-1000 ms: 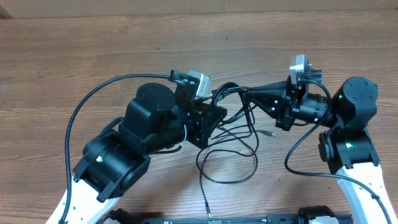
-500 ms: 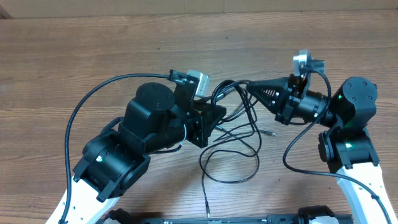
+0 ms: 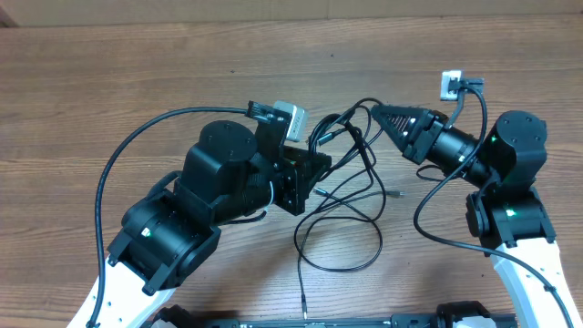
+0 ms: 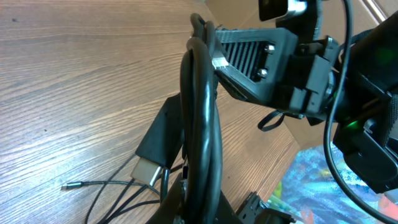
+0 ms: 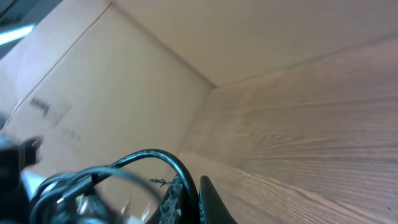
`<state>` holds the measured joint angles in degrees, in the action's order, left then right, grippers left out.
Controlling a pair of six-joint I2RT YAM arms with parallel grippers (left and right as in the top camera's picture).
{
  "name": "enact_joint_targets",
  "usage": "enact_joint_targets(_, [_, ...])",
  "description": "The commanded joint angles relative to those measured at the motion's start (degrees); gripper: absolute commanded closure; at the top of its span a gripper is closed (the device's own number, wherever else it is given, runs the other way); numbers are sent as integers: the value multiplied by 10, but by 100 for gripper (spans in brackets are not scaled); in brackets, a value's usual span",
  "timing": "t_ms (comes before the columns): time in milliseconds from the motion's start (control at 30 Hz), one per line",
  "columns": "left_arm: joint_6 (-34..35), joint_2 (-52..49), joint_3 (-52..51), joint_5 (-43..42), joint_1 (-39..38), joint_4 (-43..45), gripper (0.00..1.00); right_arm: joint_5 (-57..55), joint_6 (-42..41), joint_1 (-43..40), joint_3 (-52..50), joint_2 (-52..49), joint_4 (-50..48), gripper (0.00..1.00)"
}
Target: Untangle cables
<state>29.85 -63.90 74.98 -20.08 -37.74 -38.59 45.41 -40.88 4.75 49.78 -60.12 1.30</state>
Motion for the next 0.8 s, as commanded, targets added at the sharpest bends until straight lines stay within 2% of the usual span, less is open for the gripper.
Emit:
enact_joint_targets(0, [2, 2, 6, 8, 2, -2, 96, -62, -26, -16, 9, 2, 6, 96])
enact_joint_targets(67, [2, 2, 6, 11, 2, -1, 96, -62, -26, -27, 9, 2, 15, 96])
enact_joint_targets(233, [2, 2, 6, 19, 2, -1, 96, -52, -26, -46, 9, 2, 36, 83])
enact_joint_targets(367, [2, 2, 6, 22, 2, -1, 96, -17, -9, -46, 9, 2, 33, 57])
enact_joint_targets(633, [29, 2, 6, 23, 2, -1, 96, 166, 226, -45, 9, 2, 14, 33])
enact_joint_targets(767, [37, 2, 6, 22, 2, -1, 96, 194, 293, -45, 9, 2, 14, 32])
